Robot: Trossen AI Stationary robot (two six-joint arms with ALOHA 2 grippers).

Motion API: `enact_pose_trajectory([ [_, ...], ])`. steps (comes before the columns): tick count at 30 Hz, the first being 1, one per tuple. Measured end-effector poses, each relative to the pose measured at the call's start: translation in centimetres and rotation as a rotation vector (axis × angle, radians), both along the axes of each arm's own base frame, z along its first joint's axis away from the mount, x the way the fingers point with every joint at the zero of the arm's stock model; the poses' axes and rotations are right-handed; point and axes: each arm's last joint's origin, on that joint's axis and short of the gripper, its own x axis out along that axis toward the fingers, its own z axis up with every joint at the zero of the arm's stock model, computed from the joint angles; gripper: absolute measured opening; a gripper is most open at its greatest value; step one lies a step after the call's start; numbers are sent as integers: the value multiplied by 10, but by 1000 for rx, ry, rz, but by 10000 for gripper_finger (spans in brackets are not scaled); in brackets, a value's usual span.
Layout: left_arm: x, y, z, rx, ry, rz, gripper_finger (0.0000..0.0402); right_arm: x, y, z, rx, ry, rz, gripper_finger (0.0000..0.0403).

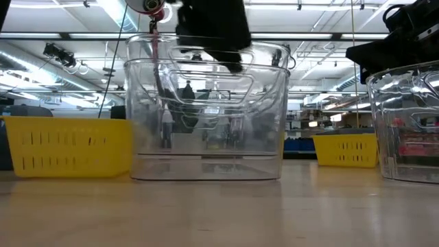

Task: Stack baskets by color
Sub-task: Move the middle left black bin to the middle right of the table

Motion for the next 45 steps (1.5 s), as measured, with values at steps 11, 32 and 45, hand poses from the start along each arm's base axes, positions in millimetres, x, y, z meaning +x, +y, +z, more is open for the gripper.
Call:
enact_pose_trajectory([
  [11,-95,-25,63,75,184,-58,205,0,0,0,0,0,0,30],
  [32,-214,18,30,371,340,271,202,0,0,0,0,0,0,30],
  [45,-233,60,-60,338,421,212,169,0,0,0,0,0,0,30],
])
